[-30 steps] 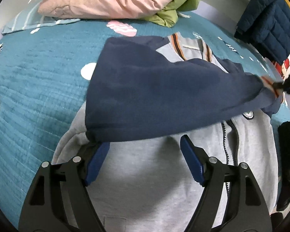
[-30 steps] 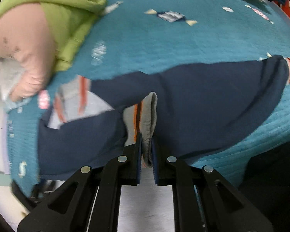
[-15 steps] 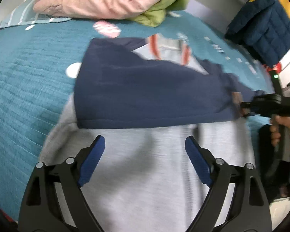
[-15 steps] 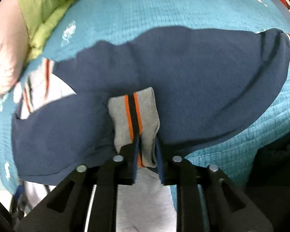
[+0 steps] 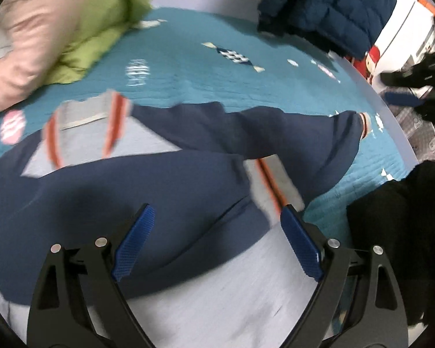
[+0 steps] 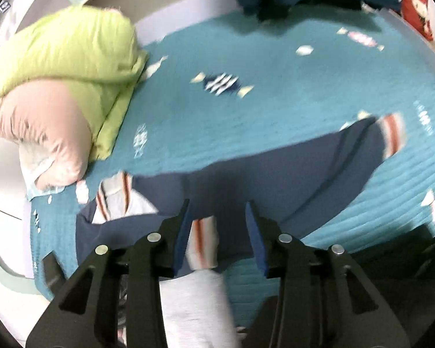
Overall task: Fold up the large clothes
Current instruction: 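Lift the sleeve with the right gripper and carry it across the jacket body, then lower the held cuff onto the jacket body with the right gripper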
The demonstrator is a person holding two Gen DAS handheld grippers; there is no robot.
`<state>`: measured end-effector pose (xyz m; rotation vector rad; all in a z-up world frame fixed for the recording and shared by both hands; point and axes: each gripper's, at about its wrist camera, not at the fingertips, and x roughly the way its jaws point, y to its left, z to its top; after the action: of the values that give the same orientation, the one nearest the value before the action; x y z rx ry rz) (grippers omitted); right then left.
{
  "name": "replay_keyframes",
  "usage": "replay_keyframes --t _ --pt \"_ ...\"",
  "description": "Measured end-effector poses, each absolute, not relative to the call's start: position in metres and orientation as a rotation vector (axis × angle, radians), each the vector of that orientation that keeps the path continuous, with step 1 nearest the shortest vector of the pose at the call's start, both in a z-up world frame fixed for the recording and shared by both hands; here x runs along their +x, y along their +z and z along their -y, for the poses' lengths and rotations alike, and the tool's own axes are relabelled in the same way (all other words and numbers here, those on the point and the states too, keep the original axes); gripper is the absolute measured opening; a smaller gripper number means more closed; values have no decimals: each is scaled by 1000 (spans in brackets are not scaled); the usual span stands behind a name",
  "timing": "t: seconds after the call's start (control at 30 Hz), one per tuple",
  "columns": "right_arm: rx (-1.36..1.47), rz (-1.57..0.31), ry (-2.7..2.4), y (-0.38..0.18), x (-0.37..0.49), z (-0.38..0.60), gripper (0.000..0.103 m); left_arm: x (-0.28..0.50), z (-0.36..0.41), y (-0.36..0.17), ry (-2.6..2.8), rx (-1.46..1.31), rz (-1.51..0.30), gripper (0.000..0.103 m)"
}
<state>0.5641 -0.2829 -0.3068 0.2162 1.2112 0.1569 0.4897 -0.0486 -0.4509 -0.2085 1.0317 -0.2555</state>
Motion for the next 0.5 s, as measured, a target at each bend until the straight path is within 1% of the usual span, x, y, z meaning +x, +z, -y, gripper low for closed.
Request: replay_keyframes --t 0.07,0.17,0.2,0.23,0.37,0.47,0.5 --pt "244 -1178 129 -294 571 307 41 502 65 -458 -280 -207 -1060 89" --pt "368 -1140 88 -281 584 349 42 509 86 -468 -285 -169 -1079 89" --pt "390 -1116 49 -278 592 369 46 510 91 -472 -293 -161 -1084 89" --pt "418 -1112 17 -280 596 383 47 509 96 -476 -297 -147 -1091 89" --pt "608 -1152 -119 -317 615 449 47 508 109 -492 -314 -91 -1122 89" --pt "717 -1199 -239 -356 617 494 47 506 114 -500 -323 -65 -1120 89" --pt "784 -1217 -285 -374 616 508 49 507 114 -505 -323 -66 -1132 89"
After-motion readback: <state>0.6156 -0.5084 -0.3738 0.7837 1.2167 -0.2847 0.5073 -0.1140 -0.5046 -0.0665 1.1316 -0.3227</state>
